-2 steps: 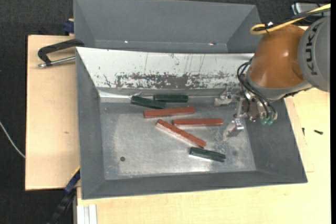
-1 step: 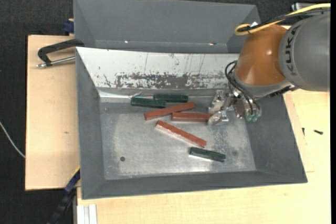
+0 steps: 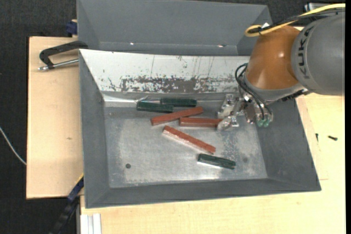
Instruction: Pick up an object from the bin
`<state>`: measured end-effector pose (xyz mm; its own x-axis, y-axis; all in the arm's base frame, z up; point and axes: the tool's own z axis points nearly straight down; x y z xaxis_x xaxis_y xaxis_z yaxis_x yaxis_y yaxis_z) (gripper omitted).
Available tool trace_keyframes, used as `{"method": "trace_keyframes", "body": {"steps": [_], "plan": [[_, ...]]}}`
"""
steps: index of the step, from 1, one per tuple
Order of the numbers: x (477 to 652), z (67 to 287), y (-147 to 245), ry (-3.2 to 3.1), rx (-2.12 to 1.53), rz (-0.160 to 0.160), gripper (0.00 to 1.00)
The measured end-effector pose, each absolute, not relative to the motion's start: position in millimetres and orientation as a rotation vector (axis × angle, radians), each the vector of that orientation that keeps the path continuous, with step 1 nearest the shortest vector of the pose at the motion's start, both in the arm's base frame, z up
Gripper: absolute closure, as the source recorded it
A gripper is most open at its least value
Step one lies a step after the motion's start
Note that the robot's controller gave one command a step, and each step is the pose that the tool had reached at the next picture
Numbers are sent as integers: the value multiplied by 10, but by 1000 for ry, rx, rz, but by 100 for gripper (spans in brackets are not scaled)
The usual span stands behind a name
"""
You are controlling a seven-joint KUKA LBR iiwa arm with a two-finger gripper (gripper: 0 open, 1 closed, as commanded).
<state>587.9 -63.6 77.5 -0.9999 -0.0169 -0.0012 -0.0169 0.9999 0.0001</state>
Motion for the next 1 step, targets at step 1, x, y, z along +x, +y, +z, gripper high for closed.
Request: {"method": "trace_keyframes", "body": {"steps": [1], "plan": [[5740, 2464, -645, 3128, -99, -2, 100]]}}
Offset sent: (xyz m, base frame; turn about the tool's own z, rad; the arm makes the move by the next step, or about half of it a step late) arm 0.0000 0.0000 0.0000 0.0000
